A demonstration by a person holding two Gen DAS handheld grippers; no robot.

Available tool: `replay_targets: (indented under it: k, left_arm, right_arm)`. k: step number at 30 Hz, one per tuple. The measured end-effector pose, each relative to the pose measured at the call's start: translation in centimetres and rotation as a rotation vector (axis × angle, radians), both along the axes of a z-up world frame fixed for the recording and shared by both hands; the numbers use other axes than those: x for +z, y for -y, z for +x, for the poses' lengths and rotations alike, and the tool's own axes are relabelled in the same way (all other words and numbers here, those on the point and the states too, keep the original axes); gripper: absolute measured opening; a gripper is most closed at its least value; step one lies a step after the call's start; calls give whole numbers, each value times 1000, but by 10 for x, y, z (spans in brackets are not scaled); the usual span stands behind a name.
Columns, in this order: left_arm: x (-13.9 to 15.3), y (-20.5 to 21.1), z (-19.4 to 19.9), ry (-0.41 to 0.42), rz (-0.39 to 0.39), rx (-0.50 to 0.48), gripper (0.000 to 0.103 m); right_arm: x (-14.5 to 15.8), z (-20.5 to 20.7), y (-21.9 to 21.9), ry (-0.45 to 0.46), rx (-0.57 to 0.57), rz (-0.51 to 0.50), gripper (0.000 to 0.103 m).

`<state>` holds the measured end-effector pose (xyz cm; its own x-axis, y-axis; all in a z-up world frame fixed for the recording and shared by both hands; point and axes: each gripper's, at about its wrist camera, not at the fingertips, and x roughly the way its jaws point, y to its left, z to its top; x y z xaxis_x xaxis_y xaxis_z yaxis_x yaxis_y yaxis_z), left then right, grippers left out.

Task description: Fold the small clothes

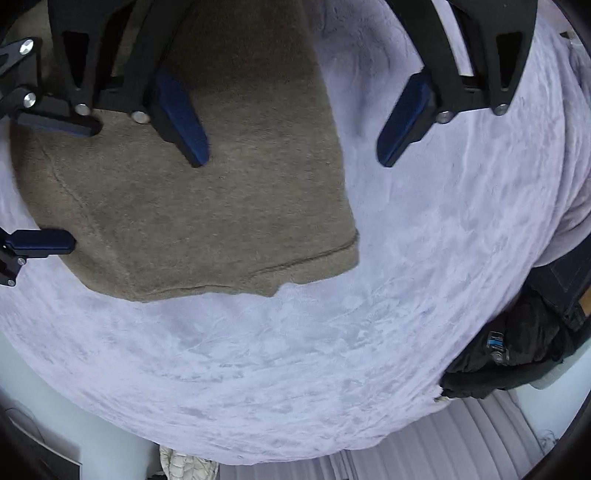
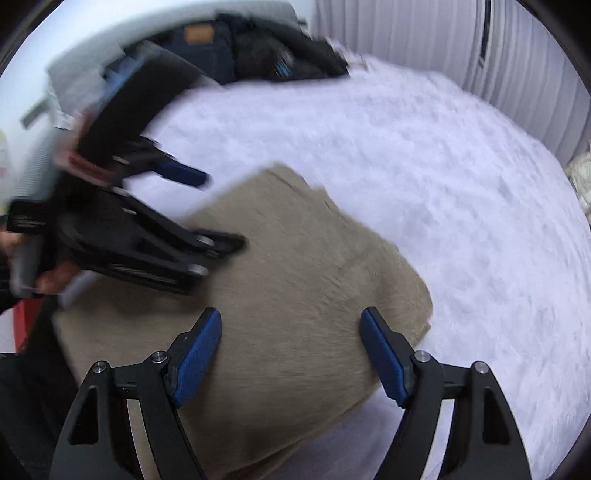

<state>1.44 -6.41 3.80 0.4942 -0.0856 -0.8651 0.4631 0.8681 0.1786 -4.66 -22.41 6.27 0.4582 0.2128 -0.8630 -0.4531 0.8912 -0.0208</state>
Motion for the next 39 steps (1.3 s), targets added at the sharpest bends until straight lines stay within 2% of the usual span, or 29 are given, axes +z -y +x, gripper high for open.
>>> replay_targets:
  k: [1, 3, 5, 8, 12, 17, 19, 24, 26, 29, 33, 36, 39]
  left_arm:
    - [-1, 1, -1, 18, 7, 2, 103]
    - [5, -1, 0, 16, -9, 3, 103]
    - [15, -1, 2, 26, -19, 7, 103]
    - [27, -1, 9, 62, -14, 26, 103]
    - [17, -14, 22, 6, -1, 97, 103]
    - [14, -35, 2, -7, -52, 118, 103]
    - [17, -40, -8, 8, -72, 105, 103]
    - [30, -47, -31, 33, -75, 86, 103]
    - [38, -50, -42, 38, -81, 87, 103]
    - [51, -53, -57, 47, -112, 89, 103]
    - [67, -51, -64, 55, -161, 90, 103]
    - [64, -47, -61, 42, -126, 114, 103]
    - [38, -49, -61, -36, -70, 150, 103]
  right_arm:
    - [-6, 10, 4, -33, -32, 17, 81]
    - [-5, 15, 12, -39, -71, 90, 81]
    - [3, 13, 11, -23, -86, 87, 81]
    - [23, -1, -1, 45, -43, 78, 81]
    - [28, -6, -19, 72, -6, 46, 81]
    - [9, -16, -38, 13, 41, 18, 81]
    - [1, -32, -40, 55, 55, -40, 81]
    - [7, -63, -9, 82, 10, 9, 82]
    - [7, -80, -4, 82, -2, -36, 82]
    - [22, -93, -2, 85, -55, -38, 82]
    - [55, -106, -22, 194, -29, 29, 82]
    - [57, -105, -45, 224, 35, 29, 82]
    - [35, -95, -57, 144, 49, 33, 82]
